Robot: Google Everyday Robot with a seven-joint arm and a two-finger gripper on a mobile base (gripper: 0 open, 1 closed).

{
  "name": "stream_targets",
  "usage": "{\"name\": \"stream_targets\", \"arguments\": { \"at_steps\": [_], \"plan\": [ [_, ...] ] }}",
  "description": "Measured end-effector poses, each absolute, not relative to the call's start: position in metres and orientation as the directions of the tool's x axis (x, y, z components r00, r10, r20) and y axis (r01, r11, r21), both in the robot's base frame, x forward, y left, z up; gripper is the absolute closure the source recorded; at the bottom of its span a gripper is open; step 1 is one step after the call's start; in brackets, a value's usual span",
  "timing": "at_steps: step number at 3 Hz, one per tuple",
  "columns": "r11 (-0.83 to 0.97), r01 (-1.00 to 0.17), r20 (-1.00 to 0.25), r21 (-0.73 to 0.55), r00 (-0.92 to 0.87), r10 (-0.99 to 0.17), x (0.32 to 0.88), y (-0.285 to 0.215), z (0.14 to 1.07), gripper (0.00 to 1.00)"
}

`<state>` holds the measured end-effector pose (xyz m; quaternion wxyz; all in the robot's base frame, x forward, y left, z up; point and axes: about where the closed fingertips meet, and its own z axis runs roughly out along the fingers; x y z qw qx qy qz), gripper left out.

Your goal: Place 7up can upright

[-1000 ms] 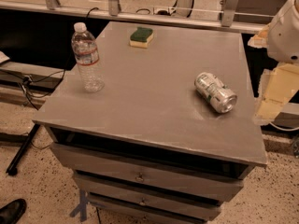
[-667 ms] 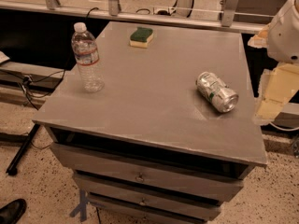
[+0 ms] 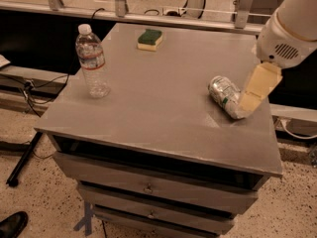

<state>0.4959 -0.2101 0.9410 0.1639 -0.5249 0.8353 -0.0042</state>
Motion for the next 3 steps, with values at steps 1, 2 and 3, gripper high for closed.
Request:
{"name": "stream_targets", "arguments": {
  "at_steps": [1, 2, 3],
  "plan": [
    [0.575, -0.808, -0.298, -0.131, -0.521, -0.8, 0.526, -0.2, 0.916, 0.0],
    [0.701, -0.703, -0.311, -0.117, -0.645, -0.699, 0.55, -0.197, 0.896, 0.0],
    [0.795, -0.596, -0.3, -0.114, -0.742, -0.599, 0.569, -0.196, 0.871, 0.0]
  ]
}}
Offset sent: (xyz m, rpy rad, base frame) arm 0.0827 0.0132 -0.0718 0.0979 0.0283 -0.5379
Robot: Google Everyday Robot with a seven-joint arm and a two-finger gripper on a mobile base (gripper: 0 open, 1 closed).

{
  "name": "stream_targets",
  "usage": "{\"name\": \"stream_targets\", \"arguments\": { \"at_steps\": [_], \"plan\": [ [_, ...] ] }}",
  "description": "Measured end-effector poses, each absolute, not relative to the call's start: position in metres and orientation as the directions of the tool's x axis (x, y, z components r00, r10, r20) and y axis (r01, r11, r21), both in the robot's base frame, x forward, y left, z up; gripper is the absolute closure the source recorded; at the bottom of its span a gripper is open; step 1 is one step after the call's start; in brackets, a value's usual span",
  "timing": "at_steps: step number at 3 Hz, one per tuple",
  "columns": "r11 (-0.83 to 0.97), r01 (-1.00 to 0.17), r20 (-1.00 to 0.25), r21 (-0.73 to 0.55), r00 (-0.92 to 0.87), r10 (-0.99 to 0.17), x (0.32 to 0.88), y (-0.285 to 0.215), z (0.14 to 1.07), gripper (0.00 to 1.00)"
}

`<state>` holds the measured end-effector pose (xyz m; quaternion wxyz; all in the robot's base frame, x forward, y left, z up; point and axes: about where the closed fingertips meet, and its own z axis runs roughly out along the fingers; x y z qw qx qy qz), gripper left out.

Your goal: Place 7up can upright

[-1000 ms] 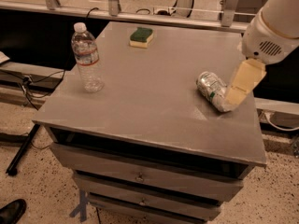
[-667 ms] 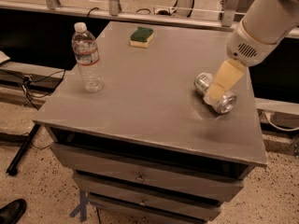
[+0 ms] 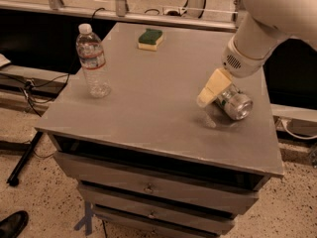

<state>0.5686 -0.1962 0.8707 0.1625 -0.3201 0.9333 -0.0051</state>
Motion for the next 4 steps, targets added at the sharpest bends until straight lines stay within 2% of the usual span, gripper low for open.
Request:
{"name": "stream_targets", "arguments": {
  "at_steps": [1, 2, 3, 4],
  "plan": [
    [0.856, -0.499, -0.265, -0.134, -0.814, -0.517, 0.587, -0.202, 0.85, 0.13],
    [0.891, -0.421, -0.249, -0.169, -0.857, -0.451, 0.6, -0.209, 0.843, 0.38],
    [0.898, -0.405, -0.291, -0.174, -0.85, -0.439, 0.605, -0.205, 0.857, 0.61],
    [0.883, -0.445, -0.393, -0.151, -0.793, -0.466, 0.605, -0.189, 0.884, 0.85]
  ]
}}
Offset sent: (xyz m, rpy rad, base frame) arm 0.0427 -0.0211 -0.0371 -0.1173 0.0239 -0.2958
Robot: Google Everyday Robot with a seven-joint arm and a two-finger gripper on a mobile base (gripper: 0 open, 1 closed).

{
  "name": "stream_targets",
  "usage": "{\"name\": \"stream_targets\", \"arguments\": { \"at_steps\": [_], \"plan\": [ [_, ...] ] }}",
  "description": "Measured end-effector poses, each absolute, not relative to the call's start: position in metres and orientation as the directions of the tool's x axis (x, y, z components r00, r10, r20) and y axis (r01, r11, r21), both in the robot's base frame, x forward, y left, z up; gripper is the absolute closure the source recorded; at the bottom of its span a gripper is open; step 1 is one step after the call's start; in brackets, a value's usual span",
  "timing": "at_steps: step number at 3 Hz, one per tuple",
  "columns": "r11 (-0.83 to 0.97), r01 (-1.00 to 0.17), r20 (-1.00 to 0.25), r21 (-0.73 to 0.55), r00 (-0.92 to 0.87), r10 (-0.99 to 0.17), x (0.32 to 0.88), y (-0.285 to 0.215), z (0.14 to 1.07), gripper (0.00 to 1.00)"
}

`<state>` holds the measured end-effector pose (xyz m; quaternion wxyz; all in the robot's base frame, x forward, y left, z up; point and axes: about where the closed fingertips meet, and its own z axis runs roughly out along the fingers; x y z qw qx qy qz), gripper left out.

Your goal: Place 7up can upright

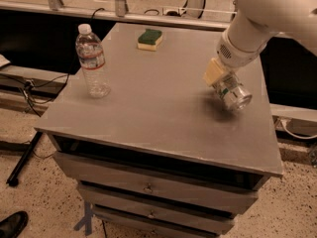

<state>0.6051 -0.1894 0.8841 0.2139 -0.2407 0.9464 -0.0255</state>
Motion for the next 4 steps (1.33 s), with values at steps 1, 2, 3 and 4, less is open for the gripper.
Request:
{"name": "stream_targets", "arguments": {
  "at_steps": [1, 2, 3, 4],
  "plan": [
    [0.849, -0.517, -0.516, -0.108, -0.701, -0.492, 0.606, -0.171, 0.907, 1.0],
    [0.8, -0.597, -0.674, -0.058, -0.568, -0.472, 0.604, -0.153, 0.93, 1.0],
    [0.757, -0.653, -0.802, 0.007, -0.456, -0.386, 0.605, -0.141, 0.937, 1.0],
    [0.709, -0.697, -0.907, 0.113, -0.364, -0.213, 0.609, -0.15, 0.941, 1.0]
  ]
}}
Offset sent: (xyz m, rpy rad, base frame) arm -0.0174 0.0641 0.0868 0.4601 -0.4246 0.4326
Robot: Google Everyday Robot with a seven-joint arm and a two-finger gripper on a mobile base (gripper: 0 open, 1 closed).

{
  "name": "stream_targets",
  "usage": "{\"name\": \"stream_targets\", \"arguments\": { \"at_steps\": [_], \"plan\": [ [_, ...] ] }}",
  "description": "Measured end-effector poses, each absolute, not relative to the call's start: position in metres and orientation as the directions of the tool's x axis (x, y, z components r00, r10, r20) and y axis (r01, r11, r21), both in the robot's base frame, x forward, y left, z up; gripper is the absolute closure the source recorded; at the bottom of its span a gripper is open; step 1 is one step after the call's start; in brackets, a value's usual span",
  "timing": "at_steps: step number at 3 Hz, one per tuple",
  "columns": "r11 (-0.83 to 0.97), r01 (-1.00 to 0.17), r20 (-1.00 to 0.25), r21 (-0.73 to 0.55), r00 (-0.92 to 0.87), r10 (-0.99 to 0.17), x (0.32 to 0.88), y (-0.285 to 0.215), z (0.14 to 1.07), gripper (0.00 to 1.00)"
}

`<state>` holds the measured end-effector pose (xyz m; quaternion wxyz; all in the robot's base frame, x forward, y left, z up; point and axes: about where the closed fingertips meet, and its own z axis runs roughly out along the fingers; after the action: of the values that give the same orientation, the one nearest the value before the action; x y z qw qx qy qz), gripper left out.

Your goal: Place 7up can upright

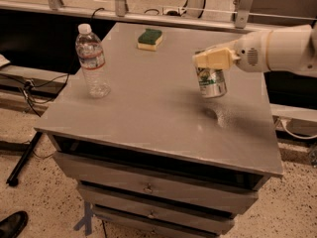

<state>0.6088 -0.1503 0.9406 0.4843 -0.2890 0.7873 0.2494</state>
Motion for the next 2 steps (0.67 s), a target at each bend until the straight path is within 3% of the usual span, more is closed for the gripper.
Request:
{"name": "stream_targets", "arguments": {
  "at_steps": [1, 2],
  "plan": [
    [0.63, -0.761, -0.961, 0.155, -0.263, -0.081, 0.605, -0.162, 0.942, 1.0],
    [0.523, -0.849, -0.993, 0.077, -0.114, -0.04, 0.592, -0.156, 0.944, 1.0]
  ]
}}
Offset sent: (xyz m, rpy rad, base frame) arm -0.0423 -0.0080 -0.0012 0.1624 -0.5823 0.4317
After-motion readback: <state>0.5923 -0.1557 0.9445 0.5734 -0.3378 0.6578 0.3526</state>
